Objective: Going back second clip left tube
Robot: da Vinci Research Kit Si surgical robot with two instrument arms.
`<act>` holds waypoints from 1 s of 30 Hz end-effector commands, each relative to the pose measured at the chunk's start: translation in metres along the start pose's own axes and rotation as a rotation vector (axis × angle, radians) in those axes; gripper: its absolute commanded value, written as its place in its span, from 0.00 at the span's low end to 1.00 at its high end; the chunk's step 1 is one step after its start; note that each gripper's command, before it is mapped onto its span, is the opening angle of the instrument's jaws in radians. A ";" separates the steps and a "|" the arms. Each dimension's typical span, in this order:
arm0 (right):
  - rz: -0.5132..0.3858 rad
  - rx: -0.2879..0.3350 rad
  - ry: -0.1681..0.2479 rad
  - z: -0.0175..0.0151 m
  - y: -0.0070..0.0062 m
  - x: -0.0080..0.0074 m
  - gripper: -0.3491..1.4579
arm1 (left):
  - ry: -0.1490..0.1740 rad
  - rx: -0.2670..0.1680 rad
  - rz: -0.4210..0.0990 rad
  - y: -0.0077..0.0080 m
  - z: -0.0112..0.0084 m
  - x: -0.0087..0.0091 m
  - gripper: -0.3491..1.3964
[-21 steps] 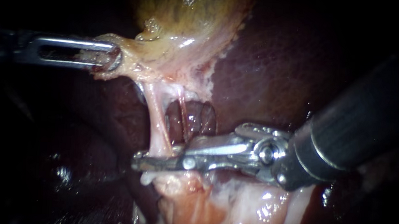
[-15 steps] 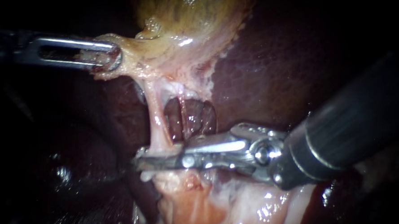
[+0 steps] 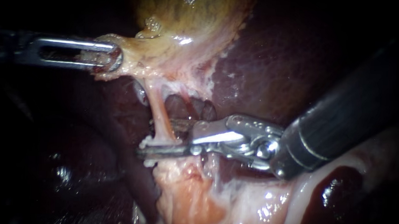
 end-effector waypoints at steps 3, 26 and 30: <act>-0.067 0.014 0.000 -0.0029 -0.0006 0.0004 0.47 | 0.000 0.000 0.000 0.0000 -0.0001 0.0000 0.00; -0.284 0.022 -0.064 -0.0194 0.0003 0.0010 0.47 | 0.008 0.008 0.002 -0.0001 0.0014 -0.0003 0.00; -0.284 0.022 -0.063 -0.0194 0.0003 0.0011 0.47 | 0.007 0.005 0.006 -0.0008 0.0031 -0.0007 0.00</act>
